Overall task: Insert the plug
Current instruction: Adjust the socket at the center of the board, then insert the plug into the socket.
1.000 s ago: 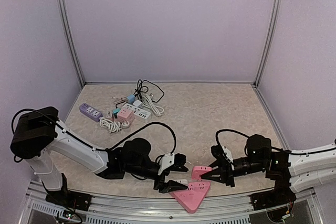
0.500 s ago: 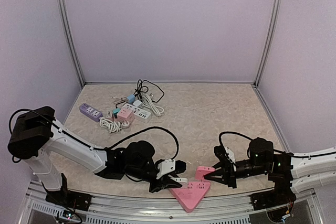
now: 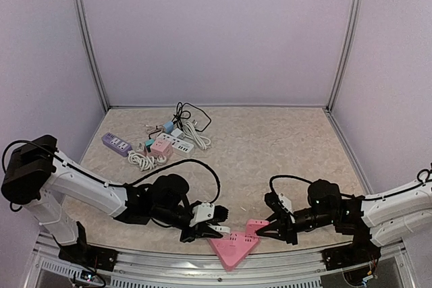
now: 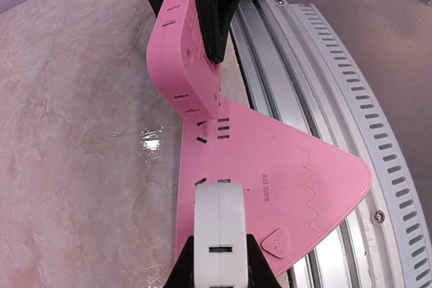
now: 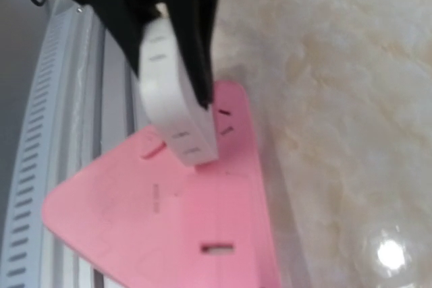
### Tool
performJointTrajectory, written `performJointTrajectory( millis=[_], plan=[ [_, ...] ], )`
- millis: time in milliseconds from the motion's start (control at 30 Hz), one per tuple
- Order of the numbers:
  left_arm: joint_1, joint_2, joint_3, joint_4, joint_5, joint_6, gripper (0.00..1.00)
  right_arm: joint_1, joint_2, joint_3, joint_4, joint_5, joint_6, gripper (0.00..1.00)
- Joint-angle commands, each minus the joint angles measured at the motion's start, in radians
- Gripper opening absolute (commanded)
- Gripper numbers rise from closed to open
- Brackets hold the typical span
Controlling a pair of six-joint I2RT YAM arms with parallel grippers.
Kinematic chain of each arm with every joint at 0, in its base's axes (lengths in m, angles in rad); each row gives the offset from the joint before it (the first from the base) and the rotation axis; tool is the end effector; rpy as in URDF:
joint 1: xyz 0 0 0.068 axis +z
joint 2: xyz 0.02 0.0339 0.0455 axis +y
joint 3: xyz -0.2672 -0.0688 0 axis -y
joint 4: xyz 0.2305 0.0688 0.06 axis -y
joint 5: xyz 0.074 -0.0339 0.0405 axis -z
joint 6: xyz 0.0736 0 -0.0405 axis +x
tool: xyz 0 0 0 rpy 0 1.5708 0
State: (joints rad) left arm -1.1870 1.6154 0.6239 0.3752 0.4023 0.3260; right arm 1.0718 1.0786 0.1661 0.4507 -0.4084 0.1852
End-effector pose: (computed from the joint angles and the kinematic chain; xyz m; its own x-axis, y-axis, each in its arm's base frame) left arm 0.0946 -0.3112 0.1385 0.1065 0.5232 -0.8455 0.9909 -0.1259 0.0469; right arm 0.0743 0.1974 0.1403 -0.3893 -0.3612 -0.8474 -0.9200 0.1969 0.3388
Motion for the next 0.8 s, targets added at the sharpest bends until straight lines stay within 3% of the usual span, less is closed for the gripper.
performJointTrajectory(
  millis=[0, 33, 100, 133, 233, 300, 467, 567, 767],
  plan=[
    [0.017, 0.001, -0.026, -0.022, 0.058, 0.045, 0.0, 0.012, 0.023, 0.028, 0.082, -0.041, -0.011, 0.0],
    [0.017, 0.005, -0.031, 0.002, 0.054, 0.042, 0.0, 0.014, 0.021, 0.021, 0.103, -0.038, -0.001, 0.0],
    [0.012, 0.012, -0.044, 0.051, 0.048, 0.033, 0.11, 0.019, 0.02, 0.02, 0.126, -0.026, -0.002, 0.0],
    [0.008, 0.016, -0.047, 0.069, 0.044, 0.029, 0.21, 0.021, 0.022, 0.027, 0.129, -0.022, -0.008, 0.0],
    [0.003, 0.018, -0.044, 0.097, 0.028, 0.007, 0.66, 0.024, 0.049, 0.05, 0.141, -0.03, -0.032, 0.0],
    [-0.001, 0.002, -0.043, 0.115, 0.001, -0.016, 0.79, 0.024, 0.081, 0.043, 0.167, -0.036, -0.035, 0.0],
    [-0.017, -0.032, -0.043, 0.171, -0.038, -0.068, 0.82, 0.024, 0.124, 0.043, 0.183, -0.043, -0.067, 0.0],
    [-0.025, -0.022, -0.041, 0.248, 0.011, -0.14, 0.82, 0.024, 0.148, 0.034, 0.215, -0.043, -0.082, 0.0],
    [-0.044, 0.073, -0.034, 0.414, 0.031, -0.305, 0.73, 0.024, 0.195, 0.028, 0.247, -0.067, -0.079, 0.0]
  ],
)
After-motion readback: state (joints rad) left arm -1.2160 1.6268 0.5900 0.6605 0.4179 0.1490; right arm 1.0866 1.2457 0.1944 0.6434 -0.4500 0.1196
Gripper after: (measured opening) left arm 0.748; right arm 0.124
